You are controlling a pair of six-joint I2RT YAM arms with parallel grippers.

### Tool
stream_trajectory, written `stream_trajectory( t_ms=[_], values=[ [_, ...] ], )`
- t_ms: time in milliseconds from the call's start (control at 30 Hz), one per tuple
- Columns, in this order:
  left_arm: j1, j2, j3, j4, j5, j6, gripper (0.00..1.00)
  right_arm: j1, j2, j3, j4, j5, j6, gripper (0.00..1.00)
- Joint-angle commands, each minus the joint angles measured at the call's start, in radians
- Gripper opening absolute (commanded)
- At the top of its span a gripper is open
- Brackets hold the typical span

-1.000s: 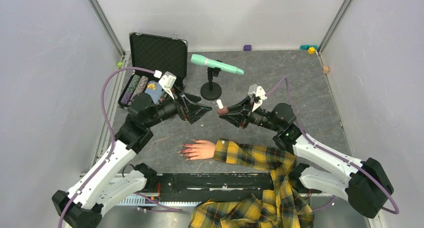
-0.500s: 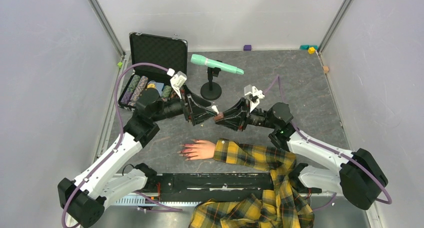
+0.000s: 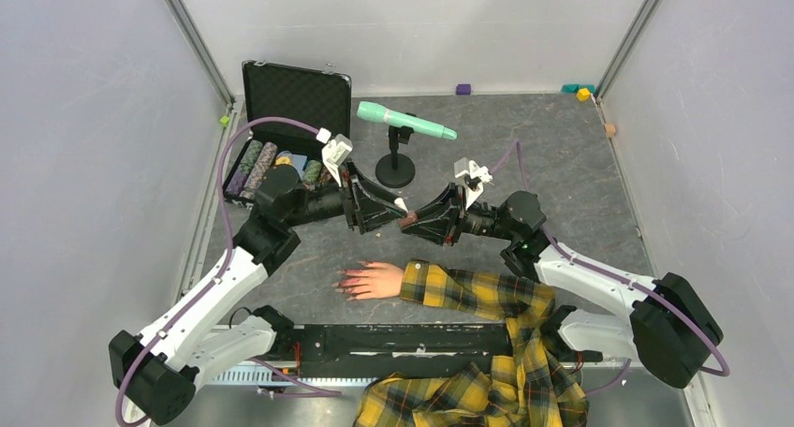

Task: Paint the nails
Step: Unscrew the nail polish bottle.

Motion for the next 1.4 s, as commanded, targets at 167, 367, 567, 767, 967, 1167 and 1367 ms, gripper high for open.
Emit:
stream_trajectory(
  t_ms=[167,367,567,767,967,1167,1367],
  values=[
    [-0.022,0.02,0.004,0.048,0.034,-0.027,0.63,-0.002,0.011,0.049,0.044,-0.005,0.02,0.0],
    [-0.029,0.032,0.008,0.046,0.047,-0.028,0.53,-0.003,0.013,0.055,0.03,-0.001,0.018,0.0],
    [-0.034,0.042,0.011,0.045,0.052,-0.031,0.36,-0.004,0.015,0.056,0.022,0.002,0.015,0.0],
    [-0.036,0.047,0.014,0.04,0.05,-0.03,0.19,-0.004,0.018,0.06,0.01,0.008,0.008,0.0],
    [-0.038,0.056,0.018,0.03,0.048,-0.03,0.02,-0.003,0.018,0.068,-0.036,0.042,-0.012,0.0],
    [-0.038,0.056,0.026,-0.008,0.018,-0.016,0.02,-0.003,0.009,0.09,-0.15,0.139,-0.055,0.0],
    [-0.038,0.071,0.061,-0.132,-0.092,0.036,0.02,0.007,-0.019,0.115,-0.292,0.308,-0.113,0.0]
  ],
)
